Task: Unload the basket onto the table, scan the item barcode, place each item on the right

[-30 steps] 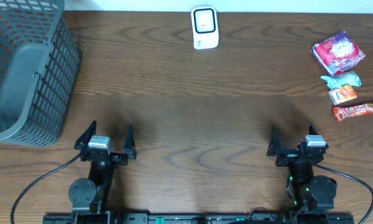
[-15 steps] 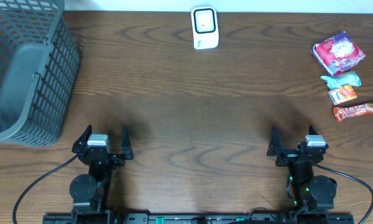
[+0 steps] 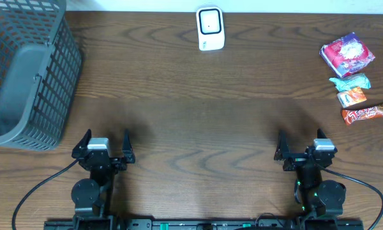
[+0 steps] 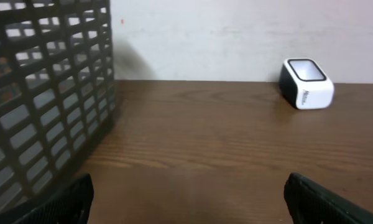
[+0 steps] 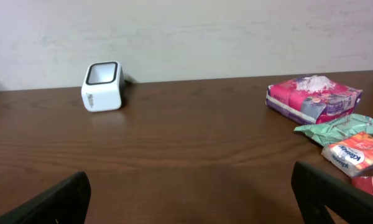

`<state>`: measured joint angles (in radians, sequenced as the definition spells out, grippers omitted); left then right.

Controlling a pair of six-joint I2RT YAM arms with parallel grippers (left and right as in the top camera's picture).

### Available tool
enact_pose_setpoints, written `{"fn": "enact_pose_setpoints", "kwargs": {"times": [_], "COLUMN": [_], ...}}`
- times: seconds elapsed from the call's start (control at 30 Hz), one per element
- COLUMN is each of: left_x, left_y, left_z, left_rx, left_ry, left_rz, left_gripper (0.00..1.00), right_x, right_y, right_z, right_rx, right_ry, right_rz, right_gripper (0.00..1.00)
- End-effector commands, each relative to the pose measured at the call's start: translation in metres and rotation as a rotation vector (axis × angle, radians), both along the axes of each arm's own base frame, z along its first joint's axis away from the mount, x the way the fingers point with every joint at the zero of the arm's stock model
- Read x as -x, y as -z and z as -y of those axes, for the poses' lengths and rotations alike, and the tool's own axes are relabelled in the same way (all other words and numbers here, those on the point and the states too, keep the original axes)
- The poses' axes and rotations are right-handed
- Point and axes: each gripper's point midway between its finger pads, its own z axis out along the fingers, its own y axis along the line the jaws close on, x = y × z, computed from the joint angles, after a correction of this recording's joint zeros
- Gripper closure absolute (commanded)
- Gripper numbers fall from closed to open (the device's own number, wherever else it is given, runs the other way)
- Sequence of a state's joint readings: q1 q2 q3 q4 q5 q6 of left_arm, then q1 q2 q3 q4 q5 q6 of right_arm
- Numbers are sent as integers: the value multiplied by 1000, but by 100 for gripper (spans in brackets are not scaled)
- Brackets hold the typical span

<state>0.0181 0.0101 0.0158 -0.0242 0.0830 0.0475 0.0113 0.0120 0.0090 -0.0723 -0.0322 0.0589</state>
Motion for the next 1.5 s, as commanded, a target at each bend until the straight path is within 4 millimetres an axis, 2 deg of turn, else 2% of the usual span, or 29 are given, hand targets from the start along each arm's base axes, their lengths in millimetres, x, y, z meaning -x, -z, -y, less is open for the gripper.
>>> {"fn": "enact_pose_setpoints", "kwargs": {"times": [0.0,0.27,1.47], "left_x": [1,1,1], "left_y": [16,15,15], "left_z": [-6,1,1], "left_rx": [27,-29,-21], "left_ry": [-34,13,9], "left_rz": [-51,-49,-47], "left_gripper": [2,2,2], "right_x": [0,0,0], "right_y": [1,1,1], "right_z": [1,1,1], "right_rx": [12,12,12], "right_ry": [6,6,6], "right_rz": [1,1,1], "right_gripper": [1,1,1]}}
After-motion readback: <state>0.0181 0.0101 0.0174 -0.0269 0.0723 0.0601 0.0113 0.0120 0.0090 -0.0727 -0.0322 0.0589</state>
